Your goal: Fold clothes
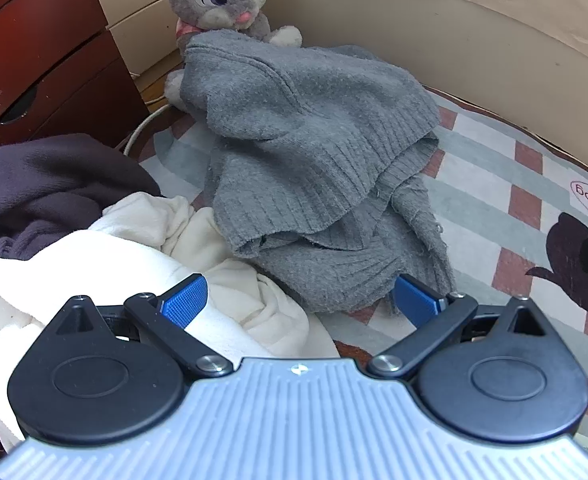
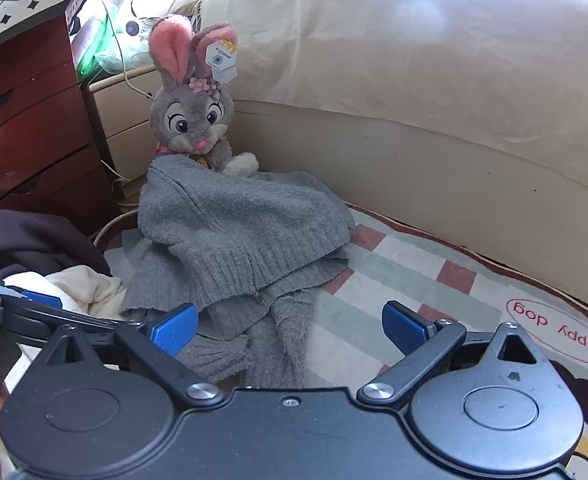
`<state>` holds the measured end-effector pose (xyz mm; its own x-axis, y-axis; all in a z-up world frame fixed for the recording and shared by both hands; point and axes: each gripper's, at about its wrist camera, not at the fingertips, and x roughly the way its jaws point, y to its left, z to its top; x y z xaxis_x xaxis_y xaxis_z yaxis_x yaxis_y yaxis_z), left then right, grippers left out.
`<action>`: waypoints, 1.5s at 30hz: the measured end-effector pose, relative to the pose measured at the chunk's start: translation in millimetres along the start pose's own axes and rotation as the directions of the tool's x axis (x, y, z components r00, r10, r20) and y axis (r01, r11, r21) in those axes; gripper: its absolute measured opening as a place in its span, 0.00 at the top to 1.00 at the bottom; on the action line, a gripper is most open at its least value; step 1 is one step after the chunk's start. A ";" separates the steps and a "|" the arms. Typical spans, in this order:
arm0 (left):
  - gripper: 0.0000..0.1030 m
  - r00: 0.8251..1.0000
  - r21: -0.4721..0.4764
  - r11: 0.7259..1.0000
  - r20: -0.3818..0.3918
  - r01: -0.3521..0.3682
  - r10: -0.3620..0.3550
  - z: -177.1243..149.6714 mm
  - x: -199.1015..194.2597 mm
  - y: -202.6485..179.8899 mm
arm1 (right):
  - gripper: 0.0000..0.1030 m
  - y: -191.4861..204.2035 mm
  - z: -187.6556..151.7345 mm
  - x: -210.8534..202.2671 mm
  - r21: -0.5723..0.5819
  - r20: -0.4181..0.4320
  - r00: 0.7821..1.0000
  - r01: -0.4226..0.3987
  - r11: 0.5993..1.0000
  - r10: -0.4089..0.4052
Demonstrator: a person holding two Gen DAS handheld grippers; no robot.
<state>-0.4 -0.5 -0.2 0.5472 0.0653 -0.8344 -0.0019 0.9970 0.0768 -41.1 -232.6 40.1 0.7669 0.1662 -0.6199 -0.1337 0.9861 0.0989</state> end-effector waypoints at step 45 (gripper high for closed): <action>0.02 0.997 -0.012 0.997 0.011 0.081 -0.081 2.0 -3.3 0.5 | 0.04 -6.2 -5.5 10.5 0.039 -0.028 0.998 -0.058 0.998 0.059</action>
<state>-0.6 -0.3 3.7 0.5548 -0.0160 -0.8319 0.0327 0.9995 0.0026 -35.7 -237.1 28.7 0.7397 0.2238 -0.6347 -0.1530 0.9743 0.1652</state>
